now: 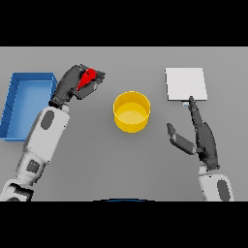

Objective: Pick up the red beaker and tilt it to pour out 1 green nut into yellow bowl. Pick up the yellow bowl and place it on the metallic measuring scale.

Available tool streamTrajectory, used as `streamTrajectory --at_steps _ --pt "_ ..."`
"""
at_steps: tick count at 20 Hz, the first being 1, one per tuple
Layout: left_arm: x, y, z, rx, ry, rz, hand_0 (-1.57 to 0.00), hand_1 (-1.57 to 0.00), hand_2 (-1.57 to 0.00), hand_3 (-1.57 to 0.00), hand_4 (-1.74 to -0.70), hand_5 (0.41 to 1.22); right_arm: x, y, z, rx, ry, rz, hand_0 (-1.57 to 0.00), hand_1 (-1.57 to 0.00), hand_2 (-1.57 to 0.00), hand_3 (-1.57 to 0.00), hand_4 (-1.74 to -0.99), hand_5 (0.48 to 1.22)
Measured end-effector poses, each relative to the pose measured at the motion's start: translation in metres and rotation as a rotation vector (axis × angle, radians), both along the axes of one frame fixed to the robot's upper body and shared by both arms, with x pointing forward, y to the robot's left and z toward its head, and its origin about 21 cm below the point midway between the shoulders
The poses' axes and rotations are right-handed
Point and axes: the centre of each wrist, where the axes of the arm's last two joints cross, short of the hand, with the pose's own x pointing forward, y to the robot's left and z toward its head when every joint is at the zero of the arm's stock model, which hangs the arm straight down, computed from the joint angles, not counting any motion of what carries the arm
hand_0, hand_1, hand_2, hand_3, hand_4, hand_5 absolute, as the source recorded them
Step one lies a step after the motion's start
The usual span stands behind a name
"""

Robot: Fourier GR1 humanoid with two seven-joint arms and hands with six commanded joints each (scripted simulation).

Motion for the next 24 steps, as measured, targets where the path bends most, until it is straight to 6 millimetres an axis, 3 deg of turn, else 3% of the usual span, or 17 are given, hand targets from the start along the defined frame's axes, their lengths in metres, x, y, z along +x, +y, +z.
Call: streamTrajectory --at_steps 4,10,11,14,18,24 --pt "0.006 -0.021 0.023 0.254 -0.032 -0.087 -1.57 -1.57 -1.57 -1.57 -1.74 1.139 0.001 0.002 0.002 -0.003 0.014 0.014 0.00 0.00 0.00 0.00 -1.178 0.667" --pt "0.009 -0.051 0.037 0.690 -0.105 -0.196 -1.57 -1.57 -1.57 -1.57 -1.74 1.197 -0.002 0.002 0.000 0.027 0.028 0.013 0.00 0.00 0.00 0.00 -1.187 0.676" --pt "0.009 -0.055 0.035 0.756 -0.104 -0.212 -1.57 -1.57 -1.57 -1.57 -1.69 1.202 -0.001 0.002 0.001 0.030 0.024 0.010 0.00 0.00 0.00 0.00 -1.191 0.675" --pt "0.013 -0.072 0.040 0.949 -0.126 -0.273 -1.57 -1.57 -1.57 -1.38 -1.71 1.211 -0.003 0.006 0.000 0.044 0.033 0.009 0.00 0.00 0.00 0.00 -1.195 0.671" --pt "0.020 -0.085 0.053 1.163 -0.174 -0.372 -1.57 -1.57 -1.57 -1.29 -1.72 1.217 -0.003 0.005 -0.001 0.092 0.050 0.003 0.00 0.00 0.00 0.00 -1.206 0.639" --pt "0.022 -0.108 0.059 1.377 -0.269 -0.516 -1.57 -1.57 -1.57 -1.50 -1.73 1.220 -0.002 0.008 -0.005 0.072 0.040 -0.022 0.00 0.00 0.00 0.00 -1.213 0.591"
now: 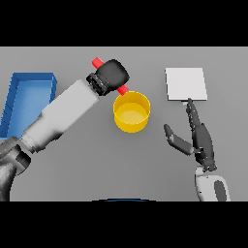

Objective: Pick up the red beaker and tilt it to pour out 1 green nut into yellow bowl. Pick up the yellow bowl and place it on the metallic measuring scale.

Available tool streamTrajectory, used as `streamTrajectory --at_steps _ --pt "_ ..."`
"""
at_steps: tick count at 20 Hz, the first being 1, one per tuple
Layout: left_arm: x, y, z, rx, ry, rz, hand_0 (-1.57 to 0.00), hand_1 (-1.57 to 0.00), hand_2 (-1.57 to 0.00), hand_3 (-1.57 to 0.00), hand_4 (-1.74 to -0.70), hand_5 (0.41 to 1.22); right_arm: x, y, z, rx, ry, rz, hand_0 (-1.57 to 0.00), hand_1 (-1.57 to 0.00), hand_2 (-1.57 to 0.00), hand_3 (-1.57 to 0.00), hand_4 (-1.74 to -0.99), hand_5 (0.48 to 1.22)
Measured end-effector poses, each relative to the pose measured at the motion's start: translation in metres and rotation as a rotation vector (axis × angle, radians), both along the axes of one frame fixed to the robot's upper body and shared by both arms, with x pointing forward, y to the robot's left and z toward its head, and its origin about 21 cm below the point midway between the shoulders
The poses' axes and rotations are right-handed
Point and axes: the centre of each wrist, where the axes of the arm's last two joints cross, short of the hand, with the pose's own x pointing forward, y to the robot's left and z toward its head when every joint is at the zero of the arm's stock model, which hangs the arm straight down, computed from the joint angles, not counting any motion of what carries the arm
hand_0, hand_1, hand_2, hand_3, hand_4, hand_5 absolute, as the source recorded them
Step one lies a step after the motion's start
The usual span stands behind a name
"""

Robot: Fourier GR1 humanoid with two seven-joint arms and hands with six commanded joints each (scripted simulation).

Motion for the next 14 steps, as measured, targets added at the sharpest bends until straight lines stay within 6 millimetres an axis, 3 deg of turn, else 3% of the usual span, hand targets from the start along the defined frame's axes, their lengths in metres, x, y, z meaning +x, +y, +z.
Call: streamTrajectory --at_steps 9,14 --pt "0.000 -0.019 0.003 0.326 -0.137 -0.185 -1.57 -1.57 -1.57 -1.56 -1.74 1.221 0.000 -0.003 0.003 0.002 -0.047 -0.002 0.00 0.00 0.00 0.00 -1.135 0.567" --pt "-0.001 -0.028 0.003 0.453 -0.214 -0.273 -1.57 -1.57 -1.57 -1.57 -1.73 1.221 -0.001 0.000 -0.001 -0.019 -0.027 -0.005 0.00 0.00 0.00 0.00 -1.136 0.579"
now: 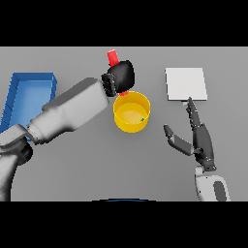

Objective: Pick up the red beaker and tilt it to pour out 1 green nut into yellow bowl. Pick up the yellow bowl and place it on the metallic measuring scale.

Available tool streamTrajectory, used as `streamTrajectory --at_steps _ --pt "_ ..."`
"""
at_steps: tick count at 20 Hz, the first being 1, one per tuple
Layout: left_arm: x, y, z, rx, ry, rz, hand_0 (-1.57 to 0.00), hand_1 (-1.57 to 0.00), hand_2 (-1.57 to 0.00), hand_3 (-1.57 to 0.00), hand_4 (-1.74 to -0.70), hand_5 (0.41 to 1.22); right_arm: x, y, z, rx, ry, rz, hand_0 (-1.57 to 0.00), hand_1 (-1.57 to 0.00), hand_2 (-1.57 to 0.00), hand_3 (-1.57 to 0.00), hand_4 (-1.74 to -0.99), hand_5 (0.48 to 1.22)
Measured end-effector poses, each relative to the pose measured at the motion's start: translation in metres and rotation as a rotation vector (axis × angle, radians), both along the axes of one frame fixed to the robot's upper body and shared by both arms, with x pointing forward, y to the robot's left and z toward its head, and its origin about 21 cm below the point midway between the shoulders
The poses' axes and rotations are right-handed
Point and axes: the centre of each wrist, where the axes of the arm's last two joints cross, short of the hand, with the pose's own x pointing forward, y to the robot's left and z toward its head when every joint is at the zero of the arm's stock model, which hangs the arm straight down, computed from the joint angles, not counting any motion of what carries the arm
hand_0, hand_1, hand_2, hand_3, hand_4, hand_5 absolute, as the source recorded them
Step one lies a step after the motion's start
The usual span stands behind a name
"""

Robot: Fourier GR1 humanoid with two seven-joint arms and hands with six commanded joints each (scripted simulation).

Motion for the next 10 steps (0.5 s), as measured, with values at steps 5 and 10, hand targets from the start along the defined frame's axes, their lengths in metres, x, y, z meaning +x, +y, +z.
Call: streamTrajectory --at_steps 5,10 --pt "0.000 -0.018 0.013 0.104 -0.103 -0.086 -1.57 -1.57 -1.57 -1.57 -1.73 1.221 -0.002 -0.003 0.004 0.013 -0.024 -0.004 0.00 0.00 0.00 0.00 -1.133 0.575" --pt "0.014 -0.030 0.085 0.163 -0.251 -0.118 -1.57 -1.57 -1.57 -1.57 -1.73 1.221 0.001 0.000 0.004 -0.001 -0.023 -0.009 0.00 0.00 0.00 0.00 -1.133 0.557"
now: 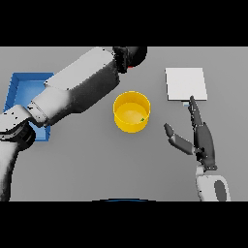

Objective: Pick up the red beaker and tilt it to pour out 1 green nut into yellow bowl. Pick up the yellow bowl and place it on the metallic measuring scale.

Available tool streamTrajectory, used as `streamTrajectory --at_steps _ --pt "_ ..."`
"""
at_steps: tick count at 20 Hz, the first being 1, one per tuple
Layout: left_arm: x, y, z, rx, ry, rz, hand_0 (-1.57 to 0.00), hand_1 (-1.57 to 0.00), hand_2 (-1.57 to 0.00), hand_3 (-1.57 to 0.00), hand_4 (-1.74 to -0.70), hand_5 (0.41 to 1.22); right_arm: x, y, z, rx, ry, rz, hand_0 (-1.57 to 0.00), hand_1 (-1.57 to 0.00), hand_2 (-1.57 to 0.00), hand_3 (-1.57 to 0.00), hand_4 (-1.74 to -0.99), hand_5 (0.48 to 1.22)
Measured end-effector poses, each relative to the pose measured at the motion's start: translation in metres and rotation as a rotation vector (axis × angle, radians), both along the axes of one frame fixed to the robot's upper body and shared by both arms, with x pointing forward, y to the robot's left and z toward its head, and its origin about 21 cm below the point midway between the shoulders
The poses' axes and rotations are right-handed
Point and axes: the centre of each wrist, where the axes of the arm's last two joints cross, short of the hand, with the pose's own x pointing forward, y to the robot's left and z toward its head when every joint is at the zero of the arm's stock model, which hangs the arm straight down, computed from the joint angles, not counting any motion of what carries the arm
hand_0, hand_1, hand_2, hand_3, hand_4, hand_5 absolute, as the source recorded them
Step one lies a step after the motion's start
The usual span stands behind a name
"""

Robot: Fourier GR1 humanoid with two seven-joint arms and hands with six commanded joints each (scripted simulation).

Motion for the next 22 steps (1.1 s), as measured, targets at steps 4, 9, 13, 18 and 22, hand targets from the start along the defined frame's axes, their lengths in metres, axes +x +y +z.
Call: streamTrajectory --at_steps 4,9,13,18,22 --pt "0.025 0.031 0.069 -0.191 -0.090 0.115 -1.57 -1.57 -1.57 -1.57 -1.72 1.221 0.003 0.008 0.002 0.017 -0.010 0.024 0.00 0.00 0.00 0.00 -1.117 0.554" --pt "0.046 0.102 0.143 -0.753 -0.011 0.460 -1.57 -1.57 -1.57 -1.51 -1.73 1.221 0.005 0.003 0.001 0.012 -0.016 0.054 0.00 0.00 0.00 0.00 -1.105 0.578" --pt "0.057 0.201 0.145 -1.277 0.153 0.682 -1.57 -1.57 -1.57 -1.54 -1.74 1.221 0.011 0.003 0.001 0.011 -0.008 0.058 0.00 0.00 0.00 0.00 -1.118 0.595" --pt "0.058 0.283 0.075 -1.664 0.133 0.954 -1.57 -1.57 -1.57 -1.56 -1.74 1.221 0.015 0.005 0.003 -0.023 -0.010 0.073 0.00 0.00 0.00 0.00 -1.138 0.626" --pt "0.051 0.317 0.024 -1.908 0.061 1.088 -1.57 -1.57 -1.57 -1.57 -1.74 1.221 0.011 0.001 0.003 -0.030 -0.004 0.089 0.00 0.00 0.00 0.00 -1.138 0.648"
